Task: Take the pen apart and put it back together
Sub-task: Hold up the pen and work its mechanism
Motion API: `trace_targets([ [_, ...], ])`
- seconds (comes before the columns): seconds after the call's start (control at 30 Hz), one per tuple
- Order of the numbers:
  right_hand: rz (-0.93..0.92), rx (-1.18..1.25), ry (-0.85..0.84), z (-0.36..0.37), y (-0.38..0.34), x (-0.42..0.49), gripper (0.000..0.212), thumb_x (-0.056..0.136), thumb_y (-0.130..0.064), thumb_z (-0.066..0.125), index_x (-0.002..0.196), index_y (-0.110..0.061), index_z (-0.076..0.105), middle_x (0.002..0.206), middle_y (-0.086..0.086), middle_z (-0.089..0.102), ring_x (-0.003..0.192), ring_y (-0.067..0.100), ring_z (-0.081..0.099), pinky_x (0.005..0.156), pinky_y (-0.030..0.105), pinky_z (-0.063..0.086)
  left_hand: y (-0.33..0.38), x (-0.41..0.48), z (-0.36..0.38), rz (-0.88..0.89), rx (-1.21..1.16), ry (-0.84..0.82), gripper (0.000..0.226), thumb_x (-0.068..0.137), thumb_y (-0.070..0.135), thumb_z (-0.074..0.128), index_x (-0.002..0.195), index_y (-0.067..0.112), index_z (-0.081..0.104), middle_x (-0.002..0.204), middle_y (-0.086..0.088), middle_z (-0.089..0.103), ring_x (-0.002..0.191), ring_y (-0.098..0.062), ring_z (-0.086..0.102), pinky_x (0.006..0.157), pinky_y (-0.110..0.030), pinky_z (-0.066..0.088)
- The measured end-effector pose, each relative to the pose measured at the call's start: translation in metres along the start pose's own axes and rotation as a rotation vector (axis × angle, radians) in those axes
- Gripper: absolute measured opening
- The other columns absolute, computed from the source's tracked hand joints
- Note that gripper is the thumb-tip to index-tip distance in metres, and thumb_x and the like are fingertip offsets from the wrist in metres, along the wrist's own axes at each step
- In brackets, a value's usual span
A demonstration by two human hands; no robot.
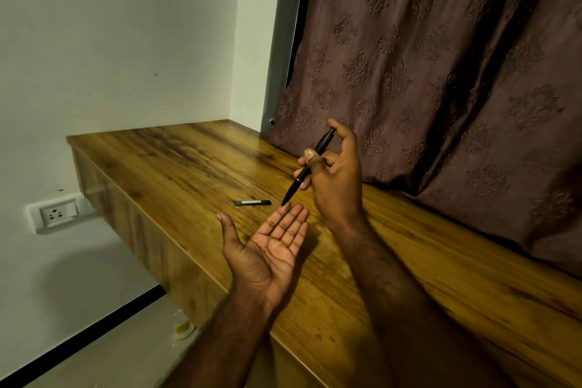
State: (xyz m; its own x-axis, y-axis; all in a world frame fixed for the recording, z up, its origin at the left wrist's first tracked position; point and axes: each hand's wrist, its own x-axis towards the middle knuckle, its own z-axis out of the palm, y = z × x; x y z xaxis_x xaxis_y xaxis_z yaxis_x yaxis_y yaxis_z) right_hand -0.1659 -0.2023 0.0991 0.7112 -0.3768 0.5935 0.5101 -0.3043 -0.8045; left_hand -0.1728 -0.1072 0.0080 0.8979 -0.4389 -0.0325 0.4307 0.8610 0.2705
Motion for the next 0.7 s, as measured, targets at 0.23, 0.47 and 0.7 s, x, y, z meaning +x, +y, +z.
trace_targets([
  [0.23,0.103,0.102,0.024,-0.005,0.009,0.003,0.051,0.095,-0.003,0.053,0.137,-0.025,0.034,0.080,0.010,0.069,0.064,0.020,0.066,0.048,0.026,0.051,0.000,-0.002,0.001,-0.008,-0.024,-0.005,0.107,0.071,0.081,0.044,0.127,-0.010,0.049,0.123,-0.033,0.060,0.115,-0.041,0.061,0.104,-0.048,0.042],
  [0.47,0.141,0.165,0.056,-0.008,0.018,0.004,0.047,0.094,0.001,0.052,0.133,-0.018,0.035,0.077,0.014,0.067,0.058,0.019,0.065,0.046,0.024,0.050,0.000,-0.002,0.001,-0.014,-0.033,-0.012,0.107,0.072,0.081,0.043,0.127,-0.011,0.049,0.123,-0.033,0.060,0.114,-0.042,0.061,0.104,-0.048,0.042],
  [0.7,0.138,0.164,0.043,-0.008,0.018,0.004,0.045,0.094,0.003,0.052,0.132,-0.017,0.035,0.076,0.013,0.067,0.057,0.018,0.065,0.045,0.026,0.049,0.001,-0.002,0.001,-0.009,-0.025,-0.019,0.107,0.072,0.081,0.042,0.127,-0.010,0.050,0.124,-0.032,0.060,0.115,-0.041,0.061,0.100,-0.048,0.047],
])
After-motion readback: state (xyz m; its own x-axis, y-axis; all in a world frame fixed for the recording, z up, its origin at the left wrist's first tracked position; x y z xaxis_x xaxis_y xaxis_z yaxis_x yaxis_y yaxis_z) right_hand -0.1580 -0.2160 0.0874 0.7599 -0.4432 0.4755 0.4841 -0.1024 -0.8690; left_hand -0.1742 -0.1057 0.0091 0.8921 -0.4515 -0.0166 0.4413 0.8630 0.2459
